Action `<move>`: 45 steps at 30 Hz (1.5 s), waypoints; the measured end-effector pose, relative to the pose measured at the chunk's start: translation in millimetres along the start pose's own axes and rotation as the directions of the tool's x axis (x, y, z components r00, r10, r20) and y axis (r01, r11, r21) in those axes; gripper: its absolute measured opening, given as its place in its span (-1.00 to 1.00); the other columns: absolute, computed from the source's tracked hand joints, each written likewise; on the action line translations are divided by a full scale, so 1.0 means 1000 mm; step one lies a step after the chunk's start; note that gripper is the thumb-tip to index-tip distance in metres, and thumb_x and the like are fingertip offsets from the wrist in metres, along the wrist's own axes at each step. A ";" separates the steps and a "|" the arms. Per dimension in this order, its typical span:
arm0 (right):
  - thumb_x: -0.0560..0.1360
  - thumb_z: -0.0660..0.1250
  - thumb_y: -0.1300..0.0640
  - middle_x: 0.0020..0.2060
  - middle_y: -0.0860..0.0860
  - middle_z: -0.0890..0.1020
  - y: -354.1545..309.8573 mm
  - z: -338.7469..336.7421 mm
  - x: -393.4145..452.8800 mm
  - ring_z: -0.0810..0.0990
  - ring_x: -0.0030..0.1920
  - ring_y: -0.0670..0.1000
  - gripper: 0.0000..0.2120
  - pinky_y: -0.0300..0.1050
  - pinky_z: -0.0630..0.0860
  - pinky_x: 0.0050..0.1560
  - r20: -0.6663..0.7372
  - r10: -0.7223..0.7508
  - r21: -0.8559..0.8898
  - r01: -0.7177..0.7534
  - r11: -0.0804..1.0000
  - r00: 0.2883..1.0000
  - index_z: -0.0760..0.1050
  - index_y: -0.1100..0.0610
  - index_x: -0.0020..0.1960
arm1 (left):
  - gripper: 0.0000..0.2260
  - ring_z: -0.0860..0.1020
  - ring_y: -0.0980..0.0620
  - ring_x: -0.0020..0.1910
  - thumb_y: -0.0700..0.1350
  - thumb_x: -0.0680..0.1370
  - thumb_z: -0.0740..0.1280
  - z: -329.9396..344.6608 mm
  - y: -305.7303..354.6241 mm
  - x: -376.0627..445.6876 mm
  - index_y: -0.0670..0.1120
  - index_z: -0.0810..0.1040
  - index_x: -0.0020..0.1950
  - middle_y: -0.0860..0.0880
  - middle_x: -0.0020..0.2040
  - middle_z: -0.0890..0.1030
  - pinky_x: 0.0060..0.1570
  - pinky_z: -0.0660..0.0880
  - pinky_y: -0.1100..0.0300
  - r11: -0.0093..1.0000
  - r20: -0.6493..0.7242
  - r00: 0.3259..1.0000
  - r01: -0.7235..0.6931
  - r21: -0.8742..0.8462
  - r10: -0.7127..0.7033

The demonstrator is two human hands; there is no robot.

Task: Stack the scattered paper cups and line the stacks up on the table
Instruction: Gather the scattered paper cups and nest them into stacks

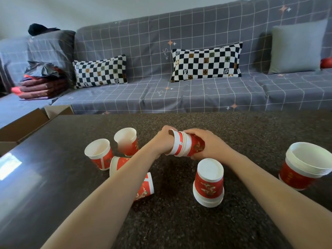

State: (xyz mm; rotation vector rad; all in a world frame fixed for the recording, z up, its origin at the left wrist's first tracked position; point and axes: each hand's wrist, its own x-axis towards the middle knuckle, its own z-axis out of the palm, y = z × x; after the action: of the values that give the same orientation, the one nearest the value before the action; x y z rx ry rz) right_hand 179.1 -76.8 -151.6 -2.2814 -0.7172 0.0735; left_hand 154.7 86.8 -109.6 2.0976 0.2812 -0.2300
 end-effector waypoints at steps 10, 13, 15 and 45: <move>0.26 0.54 0.14 0.26 -0.04 0.49 -0.011 -0.003 0.021 0.42 0.24 -0.02 -0.24 -0.08 0.34 0.21 -0.020 -0.019 0.024 0.019 1.000 1.000 0.30 -0.05 0.37 | -0.53 0.29 -0.24 0.41 -0.15 0.50 0.28 -0.037 -0.020 0.005 -0.04 0.35 0.42 -0.20 0.42 0.32 0.40 0.20 -0.13 0.792 -0.440 0.878 0.128 0.597 0.189; 0.28 0.53 0.12 0.28 -0.02 0.47 -0.010 0.001 0.018 0.41 0.25 0.01 -0.24 -0.02 0.35 0.24 0.021 0.006 -0.020 -0.006 1.000 1.000 0.26 -0.05 0.39 | -0.51 0.42 -0.22 0.32 -0.13 0.51 0.31 -0.048 -0.034 0.001 -0.11 0.31 0.43 -0.21 0.37 0.40 0.24 0.40 -0.07 0.558 -0.382 0.921 0.277 0.782 0.078; 0.28 0.51 0.08 0.29 -0.03 0.47 -0.008 0.002 0.015 0.40 0.28 0.04 -0.23 0.15 0.33 0.31 0.008 0.023 -0.083 -0.022 0.996 1.000 0.24 -0.07 0.40 | -0.54 0.51 -0.16 0.24 -0.22 0.52 0.30 -0.043 -0.037 0.000 -0.12 0.34 0.42 -0.16 0.34 0.46 0.13 0.50 0.04 0.613 -0.319 0.939 0.179 0.770 0.127; 0.37 0.46 0.25 0.40 0.12 0.33 -0.008 -0.016 -0.089 0.38 0.34 0.12 -0.15 -0.10 0.35 0.18 -0.327 0.527 0.497 -0.332 0.802 0.784 -0.02 0.14 0.46 | -0.66 0.22 -0.01 0.51 -0.13 0.63 0.10 0.058 0.041 -0.056 -0.05 0.47 0.37 -0.03 0.53 0.27 0.41 0.18 0.13 0.873 0.109 0.915 -0.402 0.275 0.387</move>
State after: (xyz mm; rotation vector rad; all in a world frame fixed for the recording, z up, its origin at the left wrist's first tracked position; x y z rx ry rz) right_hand 104.5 -127.5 -148.2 -1.8953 0.0956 -0.0800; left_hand 109.8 10.4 -90.6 2.3830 -0.2318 -0.0799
